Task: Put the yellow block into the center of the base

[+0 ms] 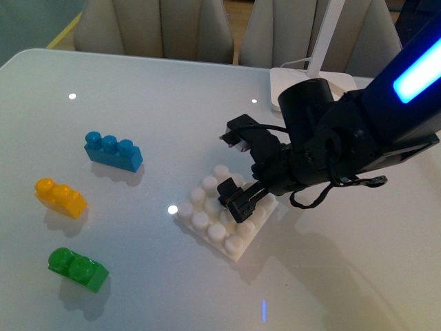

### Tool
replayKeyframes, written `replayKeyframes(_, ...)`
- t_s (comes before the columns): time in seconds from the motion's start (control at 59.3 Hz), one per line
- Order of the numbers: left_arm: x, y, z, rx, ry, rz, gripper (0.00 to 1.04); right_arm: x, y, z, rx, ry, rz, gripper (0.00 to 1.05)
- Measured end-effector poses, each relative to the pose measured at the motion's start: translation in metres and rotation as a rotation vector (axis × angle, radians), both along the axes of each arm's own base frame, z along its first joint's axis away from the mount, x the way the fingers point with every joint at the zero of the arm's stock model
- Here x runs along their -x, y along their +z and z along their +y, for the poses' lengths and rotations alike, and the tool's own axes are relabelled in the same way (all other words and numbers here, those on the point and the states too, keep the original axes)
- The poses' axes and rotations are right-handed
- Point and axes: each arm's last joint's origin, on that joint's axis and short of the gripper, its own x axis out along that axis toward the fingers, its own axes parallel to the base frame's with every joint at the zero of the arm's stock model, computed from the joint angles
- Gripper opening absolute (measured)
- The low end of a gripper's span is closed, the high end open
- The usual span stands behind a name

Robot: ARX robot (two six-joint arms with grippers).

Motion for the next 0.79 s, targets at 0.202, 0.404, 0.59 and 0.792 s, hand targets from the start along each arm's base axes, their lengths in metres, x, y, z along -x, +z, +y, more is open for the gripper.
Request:
replayKeyframes(0.202,0.0,0.0,0.0,0.0,0.0,0.0,0.97,-0.015,0.0,0.025,0.04,0.174,-0.006,0.96)
replayKeyframes(0.404,0.0,0.0,0.0,0.0,0.0,0.0,0.97,-0.027,0.005,0.033,0.054,0.301,0.021,0.96)
replayKeyframes(0.59,0.0,0.0,0.0,0.0,0.0,0.0,0.97,-0.029,0.008,0.043,0.089,0.438,0.05,0.96)
replayKeyframes(0.792,0.0,0.0,0.0,0.0,0.0,0.0,0.97,-0.031,0.008,0.057,0.118,0.556,0.039,0.96)
